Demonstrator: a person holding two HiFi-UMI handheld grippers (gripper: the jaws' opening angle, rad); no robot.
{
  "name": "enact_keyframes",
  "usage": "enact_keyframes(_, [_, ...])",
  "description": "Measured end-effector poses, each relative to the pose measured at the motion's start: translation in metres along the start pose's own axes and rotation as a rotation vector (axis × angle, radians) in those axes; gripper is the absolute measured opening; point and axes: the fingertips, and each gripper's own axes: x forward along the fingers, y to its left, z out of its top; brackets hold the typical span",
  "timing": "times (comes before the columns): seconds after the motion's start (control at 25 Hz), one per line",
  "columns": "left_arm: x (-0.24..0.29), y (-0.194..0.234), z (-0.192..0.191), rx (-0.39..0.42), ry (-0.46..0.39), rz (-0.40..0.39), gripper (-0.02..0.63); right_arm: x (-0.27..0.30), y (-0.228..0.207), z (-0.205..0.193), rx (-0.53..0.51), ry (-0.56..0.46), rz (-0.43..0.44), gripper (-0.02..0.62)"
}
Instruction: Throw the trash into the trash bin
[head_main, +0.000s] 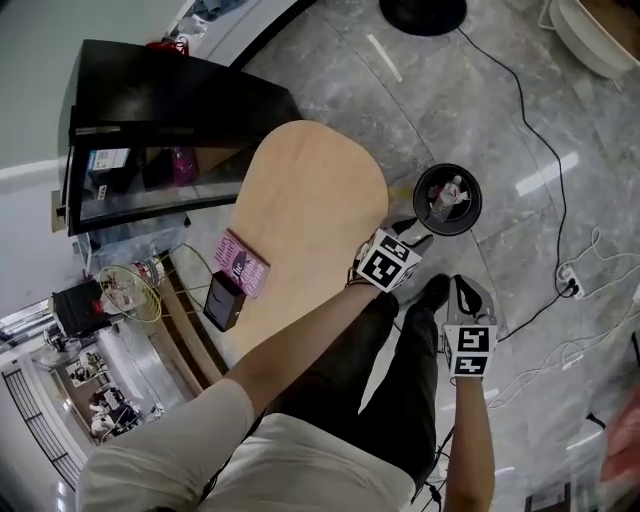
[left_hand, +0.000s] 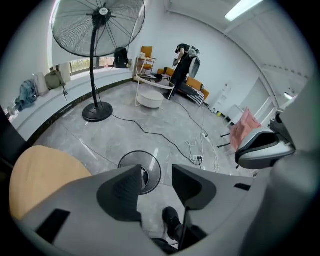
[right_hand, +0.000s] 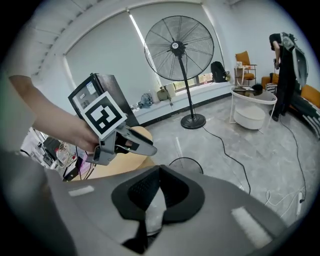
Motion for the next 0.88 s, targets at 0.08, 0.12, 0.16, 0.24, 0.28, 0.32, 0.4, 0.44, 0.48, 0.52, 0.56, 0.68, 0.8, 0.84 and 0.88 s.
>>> enact_keyframes(0.08, [-0.026,-0.008,0.006,-0.024,-0.016,-0.022,0.161,-0.015,0.007,0.009,-0.036,0.012,0.006,0.011])
enact_keyframes(0.12, [-0.040,-0.013,0.008,-0.029,-0.017,-0.035,0.160,-0.023,0.012,0.015,-0.050,0.016,0.012,0.011])
enact_keyframes(0.16, [-0.054,-0.019,0.009,-0.027,-0.017,-0.044,0.156,-0.032,0.018,0.021,-0.060,0.018,0.018,0.011])
enact_keyframes(0.24, [-0.086,-0.031,0.011,-0.015,-0.022,-0.055,0.129,-0.052,0.031,0.031,-0.081,0.028,0.030,0.011])
enact_keyframes(0.28, [-0.102,-0.037,0.012,-0.013,-0.031,-0.058,0.122,-0.062,0.036,0.034,-0.092,0.035,0.033,0.011])
enact_keyframes(0.32, [-0.116,-0.042,0.014,-0.016,-0.042,-0.059,0.110,-0.073,0.041,0.039,-0.100,0.037,0.035,0.011])
enact_keyframes(0.4, [-0.142,-0.052,0.019,-0.024,-0.070,-0.054,0.079,-0.092,0.050,0.050,-0.110,0.028,0.044,0.011])
enact_keyframes(0.44, [-0.154,-0.057,0.022,-0.023,-0.084,-0.052,0.066,-0.101,0.054,0.057,-0.114,0.024,0.048,0.011])
enact_keyframes(0.48, [-0.166,-0.061,0.024,-0.018,-0.098,-0.050,0.057,-0.110,0.058,0.065,-0.114,0.020,0.052,0.011])
enact_keyframes(0.52, [-0.178,-0.065,0.028,-0.009,-0.111,-0.047,0.050,-0.119,0.064,0.074,-0.111,0.013,0.056,0.011])
enact_keyframes(0.56, [-0.190,-0.067,0.030,-0.001,-0.125,-0.043,0.043,-0.127,0.070,0.082,-0.106,0.001,0.062,0.011])
enact_keyframes(0.68, [-0.229,-0.072,0.039,0.004,-0.171,-0.024,0.023,-0.149,0.086,0.101,-0.099,-0.026,0.073,0.011])
enact_keyframes(0.8, [-0.270,-0.080,0.050,-0.009,-0.235,-0.013,0.014,-0.171,0.100,0.118,-0.102,-0.050,0.081,0.011])
enact_keyframes(0.84, [-0.284,-0.082,0.054,-0.017,-0.262,-0.009,0.012,-0.178,0.104,0.124,-0.110,-0.058,0.086,0.011])
enact_keyframes(0.88, [-0.298,-0.084,0.058,-0.025,-0.290,-0.002,0.009,-0.185,0.107,0.132,-0.126,-0.067,0.094,0.011])
